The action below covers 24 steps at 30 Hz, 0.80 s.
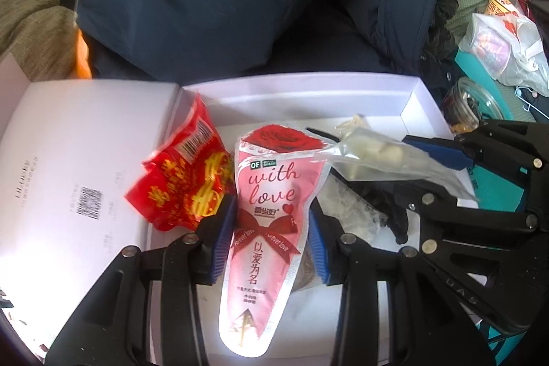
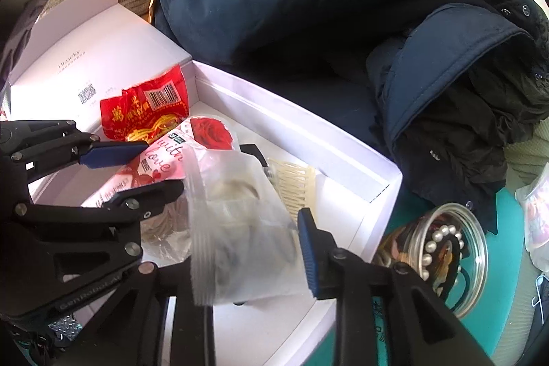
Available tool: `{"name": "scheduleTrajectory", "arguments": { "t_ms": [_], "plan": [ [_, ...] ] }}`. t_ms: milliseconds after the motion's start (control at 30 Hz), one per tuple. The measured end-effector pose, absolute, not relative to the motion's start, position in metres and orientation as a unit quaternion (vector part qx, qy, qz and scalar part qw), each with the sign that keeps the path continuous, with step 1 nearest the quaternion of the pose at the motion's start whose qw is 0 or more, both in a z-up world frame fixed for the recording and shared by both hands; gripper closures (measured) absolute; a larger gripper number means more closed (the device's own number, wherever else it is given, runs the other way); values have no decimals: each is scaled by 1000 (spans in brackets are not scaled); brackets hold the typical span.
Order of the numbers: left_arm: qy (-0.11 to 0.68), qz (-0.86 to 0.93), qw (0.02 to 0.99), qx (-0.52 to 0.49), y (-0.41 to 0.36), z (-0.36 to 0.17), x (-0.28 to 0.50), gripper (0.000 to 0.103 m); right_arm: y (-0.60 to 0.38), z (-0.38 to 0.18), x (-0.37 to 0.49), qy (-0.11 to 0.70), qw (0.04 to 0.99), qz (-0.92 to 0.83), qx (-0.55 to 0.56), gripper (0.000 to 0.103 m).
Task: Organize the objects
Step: 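Open the left gripper to release the pink packet while the right gripper releases the zip bag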
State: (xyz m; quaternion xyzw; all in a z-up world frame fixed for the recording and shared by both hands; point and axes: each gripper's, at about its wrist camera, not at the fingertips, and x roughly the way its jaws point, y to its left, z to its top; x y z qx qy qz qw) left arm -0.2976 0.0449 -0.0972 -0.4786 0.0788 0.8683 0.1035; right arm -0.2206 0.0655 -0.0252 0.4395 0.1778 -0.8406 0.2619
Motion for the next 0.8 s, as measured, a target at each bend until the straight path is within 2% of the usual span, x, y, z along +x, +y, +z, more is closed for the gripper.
{"name": "scheduleTrajectory", "arguments": {
  "t_ms": [200, 433, 567, 800],
  "plan": [
    [75, 876, 91, -468, 40, -83, -288, 63, 70, -11, -214, 175, 258, -848, 429, 63],
    [72, 887, 81, -448, 47, -56, -283, 63, 62, 14, -207, 174, 257, -858, 409, 62],
    [68, 893, 76, -438, 37, -14, -282, 63, 63, 28, -201, 172, 259, -864, 397, 62],
    [62, 901, 68, -423, 28, 19, -265, 63, 85, 57, -188, 171, 266, -873, 371, 61]
  ]
}}
